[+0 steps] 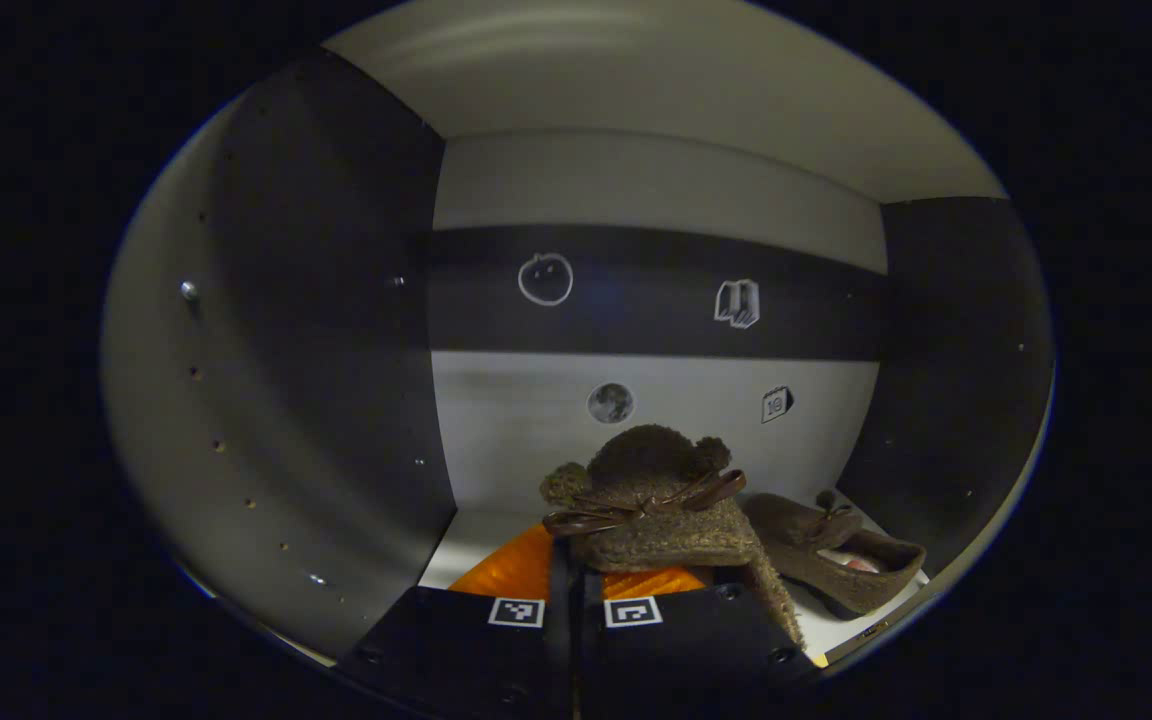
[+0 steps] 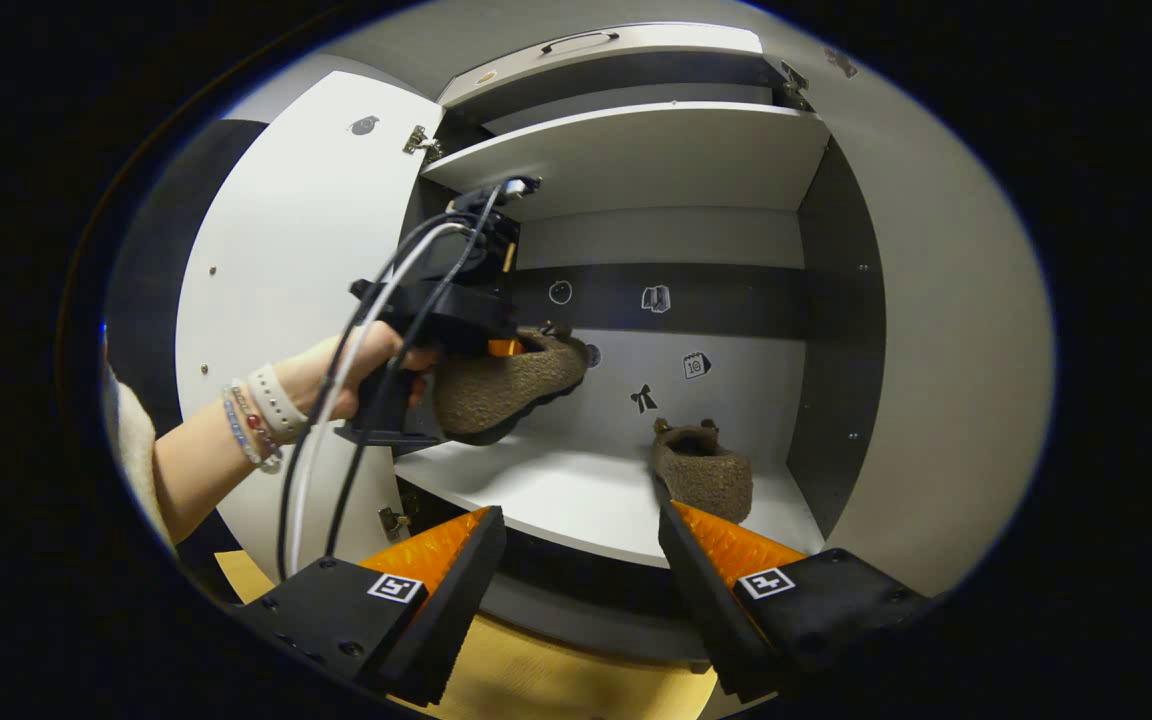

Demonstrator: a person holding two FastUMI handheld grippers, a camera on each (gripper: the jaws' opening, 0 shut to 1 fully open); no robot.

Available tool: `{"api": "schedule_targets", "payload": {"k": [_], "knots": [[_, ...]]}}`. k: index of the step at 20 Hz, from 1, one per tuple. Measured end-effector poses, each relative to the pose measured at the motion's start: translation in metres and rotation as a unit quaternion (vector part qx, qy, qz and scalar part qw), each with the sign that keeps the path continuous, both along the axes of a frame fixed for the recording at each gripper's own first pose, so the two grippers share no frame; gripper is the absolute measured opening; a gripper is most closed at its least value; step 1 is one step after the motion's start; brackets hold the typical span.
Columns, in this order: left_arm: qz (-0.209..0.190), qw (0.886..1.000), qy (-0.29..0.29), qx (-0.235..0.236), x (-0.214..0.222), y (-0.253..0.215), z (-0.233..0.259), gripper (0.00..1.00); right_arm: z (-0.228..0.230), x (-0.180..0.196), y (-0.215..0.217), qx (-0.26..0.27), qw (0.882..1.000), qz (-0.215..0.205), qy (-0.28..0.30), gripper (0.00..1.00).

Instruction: Grab one shoe with the right hand and put it into the shoe cabinet, grab the other shoe with the left hand and put it into the shoe cabinet; then close the right door with the right hand and the left door with the left hand.

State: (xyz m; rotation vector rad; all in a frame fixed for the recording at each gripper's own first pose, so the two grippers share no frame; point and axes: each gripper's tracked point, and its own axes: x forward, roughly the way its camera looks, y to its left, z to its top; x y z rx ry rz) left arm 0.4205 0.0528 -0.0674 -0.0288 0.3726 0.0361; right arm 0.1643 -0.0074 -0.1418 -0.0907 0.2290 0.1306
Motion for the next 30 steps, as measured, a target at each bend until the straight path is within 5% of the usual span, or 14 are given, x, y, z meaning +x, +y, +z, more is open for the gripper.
{"api": "schedule_targets", "payload": {"k": [15,21,26,30], "knots": [[0.004,0.998,0.061,0.015,0.029,-0.009,-0.075,0.14,-0.020,0.012,-0.021,0.015,1.000,-0.004,0.027,0.98],[-0.005,0.998,0.050,0.044,0.012,-0.004,-0.064,0.47,-0.022,0.013,-0.012,0.019,0.999,0.005,0.029,0.98],[-0.018,0.998,0.020,0.065,-0.018,0.004,-0.043,0.97,-0.009,0.003,-0.008,0.017,1.000,-0.005,0.017,0.98],[-0.033,0.997,-0.026,0.066,-0.052,0.001,-0.011,0.96,0.006,-0.012,0.003,0.006,1.000,-0.019,0.003,0.98]]}}
